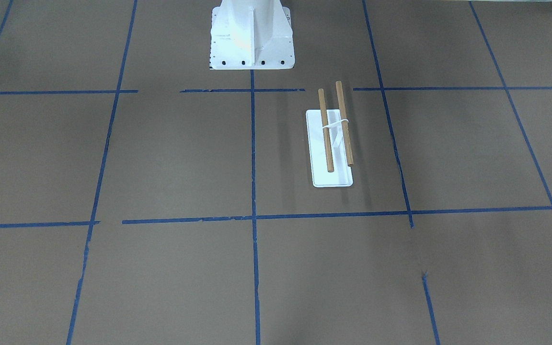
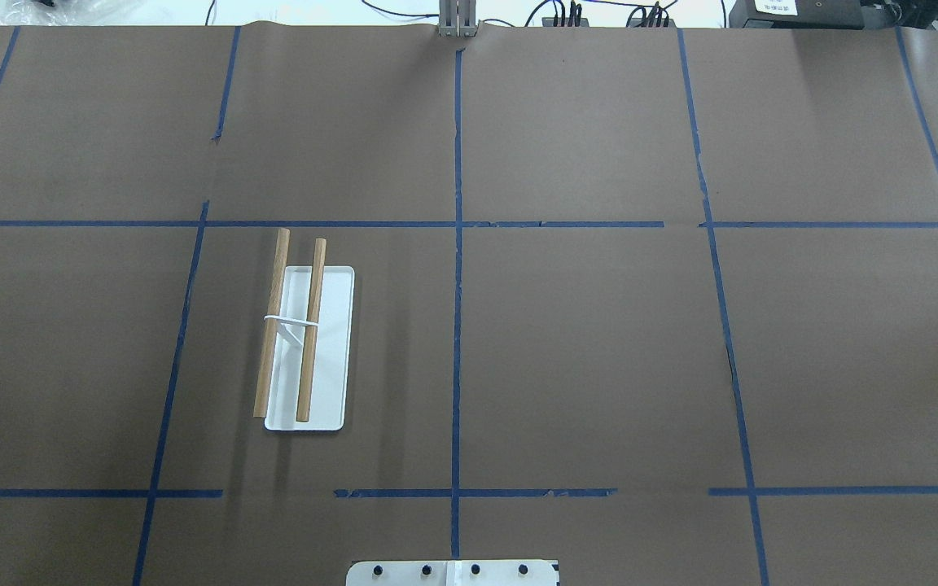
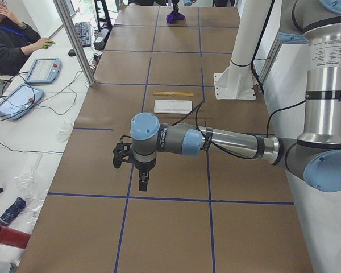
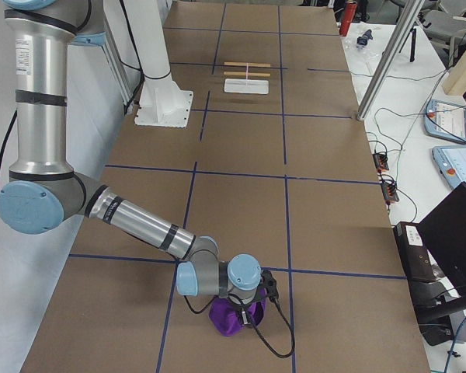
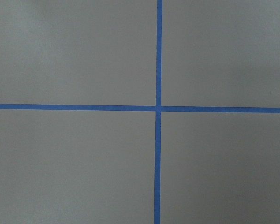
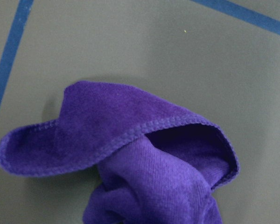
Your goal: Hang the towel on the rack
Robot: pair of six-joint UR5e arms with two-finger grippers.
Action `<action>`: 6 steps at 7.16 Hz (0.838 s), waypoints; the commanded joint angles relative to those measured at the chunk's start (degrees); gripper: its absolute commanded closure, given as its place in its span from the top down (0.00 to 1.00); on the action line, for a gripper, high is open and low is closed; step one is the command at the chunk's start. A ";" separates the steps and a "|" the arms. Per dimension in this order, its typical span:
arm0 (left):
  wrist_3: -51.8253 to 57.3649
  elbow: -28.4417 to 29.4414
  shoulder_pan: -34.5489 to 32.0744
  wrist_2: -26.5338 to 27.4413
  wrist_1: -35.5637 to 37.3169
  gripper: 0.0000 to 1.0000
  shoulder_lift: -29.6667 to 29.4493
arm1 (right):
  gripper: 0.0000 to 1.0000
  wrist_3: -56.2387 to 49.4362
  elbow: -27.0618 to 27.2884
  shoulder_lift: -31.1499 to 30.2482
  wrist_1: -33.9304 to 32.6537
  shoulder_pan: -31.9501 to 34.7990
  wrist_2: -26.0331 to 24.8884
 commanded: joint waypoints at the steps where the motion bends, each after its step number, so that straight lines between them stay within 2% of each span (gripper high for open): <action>1: 0.00 -0.11 0.00 -0.09 -0.33 1.00 0.00 | 0.00 0.14 5.66 0.40 -0.66 0.51 3.56; 2: -0.26 -0.72 0.09 -0.26 -0.51 1.00 -0.78 | 0.00 0.50 9.62 0.40 -0.84 3.91 6.98; 3: -0.35 -1.69 0.26 -0.44 -3.47 1.00 -1.40 | 0.00 0.93 15.49 0.49 -0.76 4.73 7.79; 5: -3.05 -1.52 0.26 0.00 -16.71 1.00 -2.02 | 0.00 14.30 24.03 4.95 -0.85 4.74 7.80; 6: -8.64 -0.74 0.44 0.09 -25.73 1.00 -2.28 | 0.00 18.82 26.16 6.71 -0.93 4.30 7.89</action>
